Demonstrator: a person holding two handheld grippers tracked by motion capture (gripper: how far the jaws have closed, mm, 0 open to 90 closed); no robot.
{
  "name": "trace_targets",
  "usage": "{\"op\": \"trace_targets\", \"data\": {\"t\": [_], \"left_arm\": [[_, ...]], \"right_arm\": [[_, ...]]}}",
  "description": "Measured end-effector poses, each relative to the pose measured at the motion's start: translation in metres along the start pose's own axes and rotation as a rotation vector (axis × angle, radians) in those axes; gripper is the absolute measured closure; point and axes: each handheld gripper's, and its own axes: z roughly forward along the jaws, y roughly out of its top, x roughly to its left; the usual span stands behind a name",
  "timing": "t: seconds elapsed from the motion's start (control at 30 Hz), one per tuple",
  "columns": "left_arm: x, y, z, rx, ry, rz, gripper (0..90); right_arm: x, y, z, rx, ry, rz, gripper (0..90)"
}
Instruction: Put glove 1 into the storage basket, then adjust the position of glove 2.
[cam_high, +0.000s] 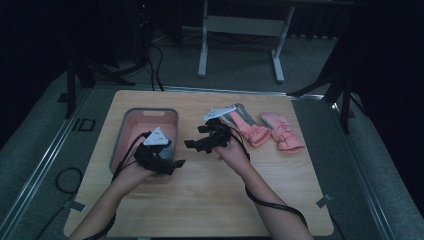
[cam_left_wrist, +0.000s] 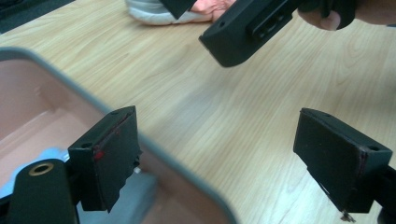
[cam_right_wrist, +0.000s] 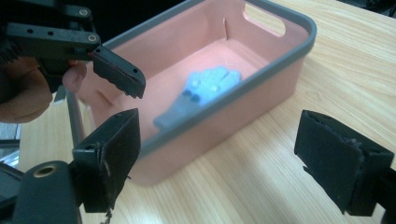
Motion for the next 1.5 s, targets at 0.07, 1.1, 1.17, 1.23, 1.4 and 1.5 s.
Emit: {"op": "trace_targets", "data": {"t": [0.07,1.1,1.17,1.23,1.4,1.5], "left_arm": [[-0.007,0.003,0.004,-0.006,-0.017,0.014,14.8],[-0.081,-0.010,0.065,-0.030,-0.200,0.121,13.8],[-0.083,-0.013,0.070,-0.039,-0.201,0.122,13.0],[-0.085,-0.018,0.074,-0.051,-0.199,0.106,12.0],[-0.089,-0.028,0.085,-0.031,-0.141,0.099,4.2],[-0.092,-0.033,0.090,-0.037,-0.155,0.072,2.4]], "right_arm": [[-0.001,-0.002,-0.003,0.004,0.000,-0.004,14.3],[-0.054,-0.083,-0.080,0.004,-0.142,-0.034,34.8],[-0.060,-0.087,-0.085,0.004,-0.156,-0.012,42.0],[-0.066,-0.091,-0.091,0.005,-0.174,0.006,46.3],[-0.082,-0.095,-0.105,0.008,-0.229,0.021,56.0],[-0.096,-0.094,-0.112,0.019,-0.280,0.021,55.0]]}}
